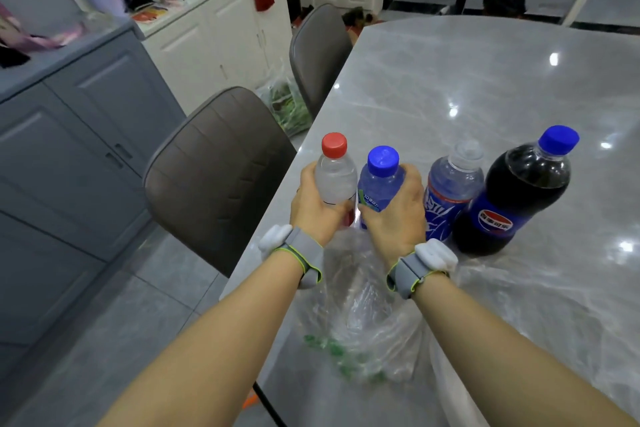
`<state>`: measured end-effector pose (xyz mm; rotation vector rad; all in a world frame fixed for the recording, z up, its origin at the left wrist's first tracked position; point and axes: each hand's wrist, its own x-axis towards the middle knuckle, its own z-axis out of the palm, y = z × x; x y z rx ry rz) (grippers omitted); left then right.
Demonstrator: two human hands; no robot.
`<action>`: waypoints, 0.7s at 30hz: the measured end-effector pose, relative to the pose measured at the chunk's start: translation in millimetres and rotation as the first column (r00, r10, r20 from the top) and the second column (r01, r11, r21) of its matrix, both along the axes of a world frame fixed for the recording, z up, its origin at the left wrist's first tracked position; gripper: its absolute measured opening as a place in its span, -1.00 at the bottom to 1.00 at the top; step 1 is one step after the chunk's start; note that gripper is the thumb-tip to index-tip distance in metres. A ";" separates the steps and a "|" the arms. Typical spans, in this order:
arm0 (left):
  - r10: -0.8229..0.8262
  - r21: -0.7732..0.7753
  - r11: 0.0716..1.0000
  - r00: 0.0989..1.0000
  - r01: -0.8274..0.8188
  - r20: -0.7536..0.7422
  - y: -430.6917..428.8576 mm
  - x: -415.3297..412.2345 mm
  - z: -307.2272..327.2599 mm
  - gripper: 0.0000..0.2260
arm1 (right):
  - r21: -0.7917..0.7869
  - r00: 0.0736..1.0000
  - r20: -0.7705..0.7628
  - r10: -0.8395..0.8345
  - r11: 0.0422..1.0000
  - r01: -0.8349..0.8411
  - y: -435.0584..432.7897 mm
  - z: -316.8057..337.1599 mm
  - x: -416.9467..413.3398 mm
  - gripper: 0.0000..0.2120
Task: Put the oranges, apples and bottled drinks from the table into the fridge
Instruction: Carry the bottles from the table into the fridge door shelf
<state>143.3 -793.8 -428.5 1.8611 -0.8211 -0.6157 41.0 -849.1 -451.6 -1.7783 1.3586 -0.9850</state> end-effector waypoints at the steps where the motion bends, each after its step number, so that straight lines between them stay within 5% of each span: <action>1: 0.020 -0.021 1.000 1.000 -0.020 -0.001 4.5 4.1 4.9 -0.52 | -0.011 1.000 0.000 0.008 1.000 -0.008 3.0 5.8 0.1 -0.28; 9: 0.170 -0.154 0.975 0.982 -0.157 0.076 76.0 48.9 61.5 -0.41 | -0.177 0.959 0.128 0.254 0.957 -0.230 44.3 98.5 30.2 -0.28; 21: 0.482 -0.316 0.858 0.846 -0.405 0.225 310.6 116.8 193.7 -0.43 | -0.303 0.623 0.154 0.767 0.637 -0.709 215.9 219.7 142.3 -0.22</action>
